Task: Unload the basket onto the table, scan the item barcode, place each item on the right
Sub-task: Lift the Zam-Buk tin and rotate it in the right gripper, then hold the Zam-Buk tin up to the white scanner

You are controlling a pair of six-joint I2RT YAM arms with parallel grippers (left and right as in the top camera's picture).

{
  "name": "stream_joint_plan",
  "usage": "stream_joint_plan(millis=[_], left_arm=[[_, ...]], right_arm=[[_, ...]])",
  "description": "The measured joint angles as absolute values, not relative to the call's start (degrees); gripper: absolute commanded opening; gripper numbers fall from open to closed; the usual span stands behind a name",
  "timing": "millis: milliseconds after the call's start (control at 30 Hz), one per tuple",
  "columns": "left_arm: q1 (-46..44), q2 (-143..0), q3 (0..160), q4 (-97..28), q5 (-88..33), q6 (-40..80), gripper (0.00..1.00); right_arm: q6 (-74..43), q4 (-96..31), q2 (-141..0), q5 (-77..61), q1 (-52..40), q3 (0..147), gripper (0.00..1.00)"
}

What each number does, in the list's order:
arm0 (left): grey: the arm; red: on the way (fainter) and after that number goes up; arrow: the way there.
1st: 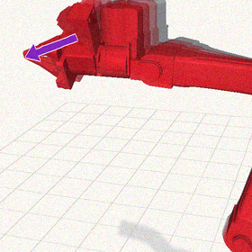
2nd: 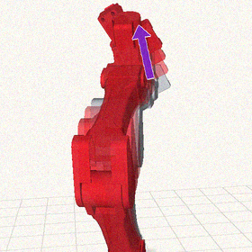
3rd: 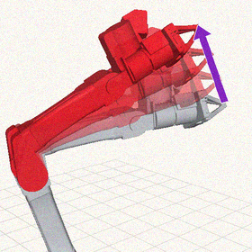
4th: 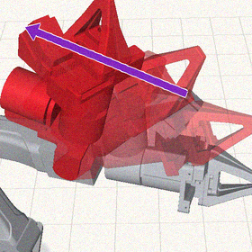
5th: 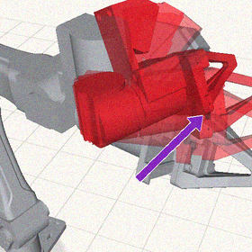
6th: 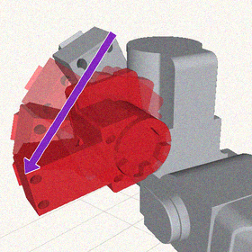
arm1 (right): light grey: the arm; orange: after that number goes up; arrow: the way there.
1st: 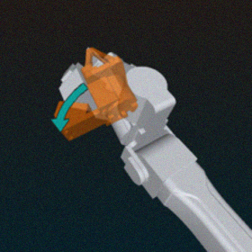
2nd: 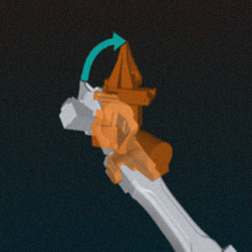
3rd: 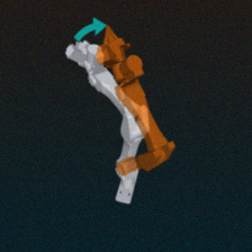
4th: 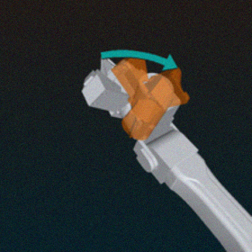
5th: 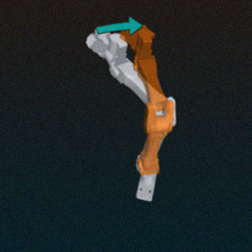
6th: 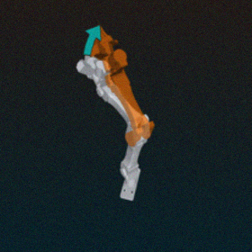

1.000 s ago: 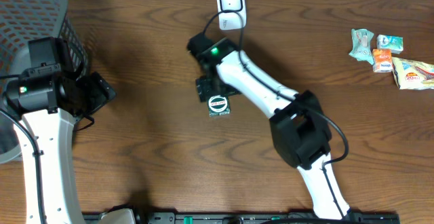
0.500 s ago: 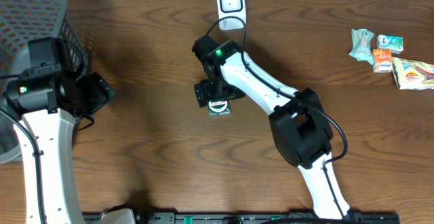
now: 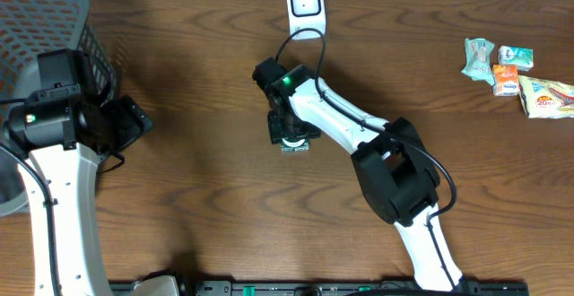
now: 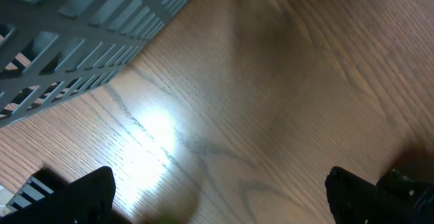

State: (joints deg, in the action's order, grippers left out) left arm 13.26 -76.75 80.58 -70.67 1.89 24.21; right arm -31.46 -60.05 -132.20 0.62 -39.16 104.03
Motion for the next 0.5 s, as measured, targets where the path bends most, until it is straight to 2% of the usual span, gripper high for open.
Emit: stream_joint_plan(millis=[500], left_arm=[[13.26,-76.75,80.58,-70.67,1.89,24.21,0.98]], right_arm=[[-30.20,-67.24,-132.11,-4.64,-38.83,105.54,0.52]])
